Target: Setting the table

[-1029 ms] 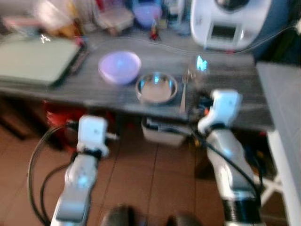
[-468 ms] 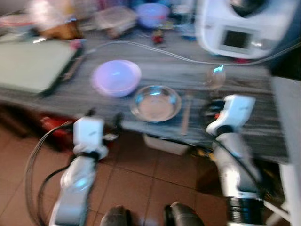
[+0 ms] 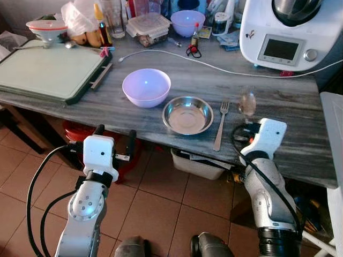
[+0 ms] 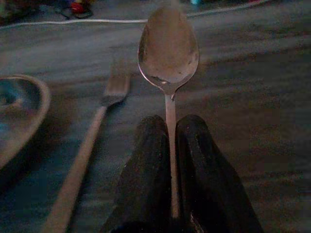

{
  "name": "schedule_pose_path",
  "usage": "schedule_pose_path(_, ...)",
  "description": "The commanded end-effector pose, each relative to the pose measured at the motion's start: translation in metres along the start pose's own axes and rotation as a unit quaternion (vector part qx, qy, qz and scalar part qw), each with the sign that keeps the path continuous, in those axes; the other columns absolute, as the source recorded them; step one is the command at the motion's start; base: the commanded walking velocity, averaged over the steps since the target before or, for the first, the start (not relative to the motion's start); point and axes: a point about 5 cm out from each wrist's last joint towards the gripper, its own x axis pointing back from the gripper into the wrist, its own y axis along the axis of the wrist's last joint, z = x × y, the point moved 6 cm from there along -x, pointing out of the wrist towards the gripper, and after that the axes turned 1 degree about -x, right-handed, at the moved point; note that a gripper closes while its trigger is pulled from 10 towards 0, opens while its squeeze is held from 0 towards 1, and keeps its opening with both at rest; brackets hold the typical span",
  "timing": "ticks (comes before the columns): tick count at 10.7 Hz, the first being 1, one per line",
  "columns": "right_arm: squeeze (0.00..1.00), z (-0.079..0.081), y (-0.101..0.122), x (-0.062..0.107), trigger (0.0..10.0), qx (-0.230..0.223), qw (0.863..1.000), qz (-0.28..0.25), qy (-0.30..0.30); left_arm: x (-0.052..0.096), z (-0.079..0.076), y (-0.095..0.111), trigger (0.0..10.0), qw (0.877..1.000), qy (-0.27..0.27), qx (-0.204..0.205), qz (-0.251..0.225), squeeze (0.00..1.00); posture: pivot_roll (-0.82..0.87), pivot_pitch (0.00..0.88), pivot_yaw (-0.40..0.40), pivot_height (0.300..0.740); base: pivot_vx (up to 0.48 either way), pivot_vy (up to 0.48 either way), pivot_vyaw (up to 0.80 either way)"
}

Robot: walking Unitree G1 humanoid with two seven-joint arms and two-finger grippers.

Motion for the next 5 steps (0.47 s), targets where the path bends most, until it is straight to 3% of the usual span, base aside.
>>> schedule_pose_path(1, 0.0, -0.0047, -0.0024, -0.0012, 10.0, -0.008, 1.0, 0.009, -0.012, 0.0015, -0.0029, 0.0014, 10.0, 1.0, -0.009, 0.003, 0.001, 0.0, 0.0, 0.128, 0.038, 0.74, 0.0, 0.0, 0.0)
schedule_pose_path(5, 0.0, 0.0052, -0.0113, -0.0046, 10.0, -0.03, 0.999, 0.034, -0.012, 0.0019, -0.0057, 0.0004, 10.0, 1.0, -0.015, 0.005, 0.003, 0.0, 0.0, 0.134, 0.039, 0.74, 0.0, 0.0, 0.0)
